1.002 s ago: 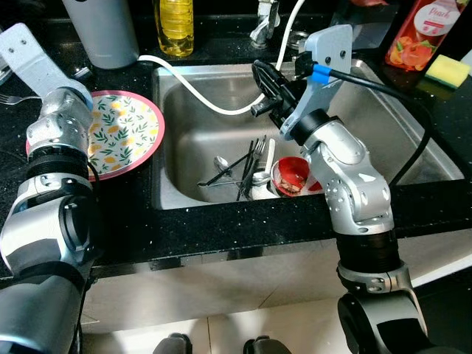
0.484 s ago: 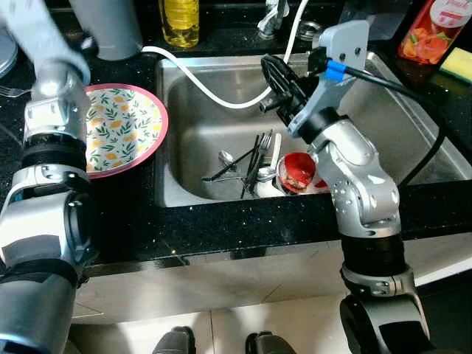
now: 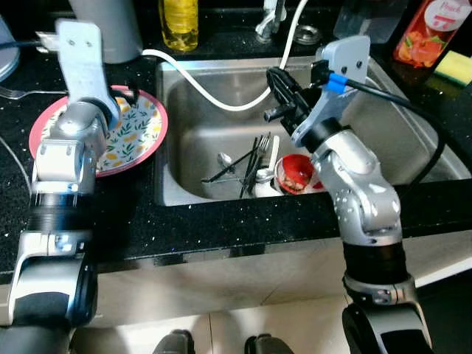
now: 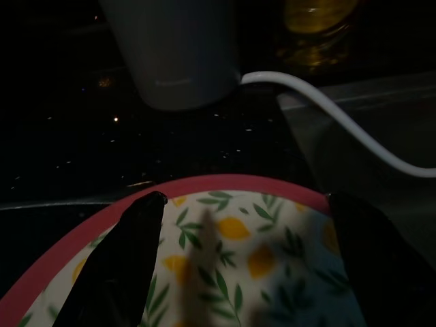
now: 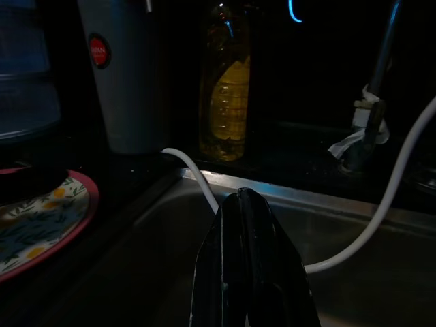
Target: Kitchen organization
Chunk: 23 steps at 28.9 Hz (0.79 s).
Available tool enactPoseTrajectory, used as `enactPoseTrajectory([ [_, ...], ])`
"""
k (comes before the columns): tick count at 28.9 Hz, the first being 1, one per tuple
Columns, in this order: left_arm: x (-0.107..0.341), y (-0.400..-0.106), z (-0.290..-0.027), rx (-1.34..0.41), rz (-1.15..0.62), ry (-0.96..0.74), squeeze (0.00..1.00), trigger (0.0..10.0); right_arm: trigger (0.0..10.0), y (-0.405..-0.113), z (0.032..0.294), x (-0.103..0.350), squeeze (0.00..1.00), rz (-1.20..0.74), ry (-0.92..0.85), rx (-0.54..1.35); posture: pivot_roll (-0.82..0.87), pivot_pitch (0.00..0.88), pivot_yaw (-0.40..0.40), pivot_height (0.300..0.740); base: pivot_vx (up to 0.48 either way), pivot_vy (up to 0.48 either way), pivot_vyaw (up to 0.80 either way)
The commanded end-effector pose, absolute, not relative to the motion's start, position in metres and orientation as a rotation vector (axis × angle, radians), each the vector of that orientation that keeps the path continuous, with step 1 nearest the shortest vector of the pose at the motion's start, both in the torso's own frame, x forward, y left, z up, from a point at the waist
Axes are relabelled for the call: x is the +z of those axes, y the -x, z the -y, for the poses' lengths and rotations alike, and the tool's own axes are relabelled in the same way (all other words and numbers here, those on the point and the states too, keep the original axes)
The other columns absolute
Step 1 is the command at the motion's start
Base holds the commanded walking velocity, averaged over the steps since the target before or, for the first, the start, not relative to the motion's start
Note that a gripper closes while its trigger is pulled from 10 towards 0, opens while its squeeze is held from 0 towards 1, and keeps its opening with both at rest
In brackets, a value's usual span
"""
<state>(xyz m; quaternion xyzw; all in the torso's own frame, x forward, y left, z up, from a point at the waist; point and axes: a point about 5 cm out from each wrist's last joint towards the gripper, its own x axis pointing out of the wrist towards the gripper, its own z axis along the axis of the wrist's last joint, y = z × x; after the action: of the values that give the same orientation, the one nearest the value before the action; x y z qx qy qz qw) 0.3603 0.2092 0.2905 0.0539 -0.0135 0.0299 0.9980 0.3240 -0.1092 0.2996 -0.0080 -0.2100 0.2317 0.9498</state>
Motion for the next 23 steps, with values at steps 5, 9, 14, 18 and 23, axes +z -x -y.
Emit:
enactPoseTrajectory([
  [5,0.279,-0.346,-0.216,0.141,-0.057,0.003,0.00,10.0,10.0,-0.324,0.113,0.296,0.00,0.434,0.031,0.465,0.09,0.024,0.012,0.740,0.000,0.000,0.00],
  [9,0.271,-0.338,-0.229,0.288,-0.076,0.020,0.00,10.0,10.0,-0.326,0.113,0.294,0.00,0.428,0.035,0.462,0.09,0.011,0.008,0.740,0.000,0.000,0.00],
  [14,0.266,-0.334,-0.244,0.392,-0.068,0.242,0.00,10.0,10.0,-0.327,0.114,0.293,0.00,0.426,0.037,0.460,0.09,0.009,0.003,0.740,0.000,0.000,0.00],
  [18,0.259,-0.332,-0.258,0.476,-0.082,0.425,0.00,10.0,10.0,-0.327,0.114,0.293,0.00,0.426,0.039,0.461,0.09,0.010,-0.003,0.740,0.000,0.000,0.00],
  [23,0.251,-0.328,-0.265,0.516,-0.101,0.633,0.00,10.0,10.0,-0.327,0.115,0.293,0.00,0.426,0.041,0.460,0.09,0.011,-0.003,0.740,0.000,0.000,0.00],
])
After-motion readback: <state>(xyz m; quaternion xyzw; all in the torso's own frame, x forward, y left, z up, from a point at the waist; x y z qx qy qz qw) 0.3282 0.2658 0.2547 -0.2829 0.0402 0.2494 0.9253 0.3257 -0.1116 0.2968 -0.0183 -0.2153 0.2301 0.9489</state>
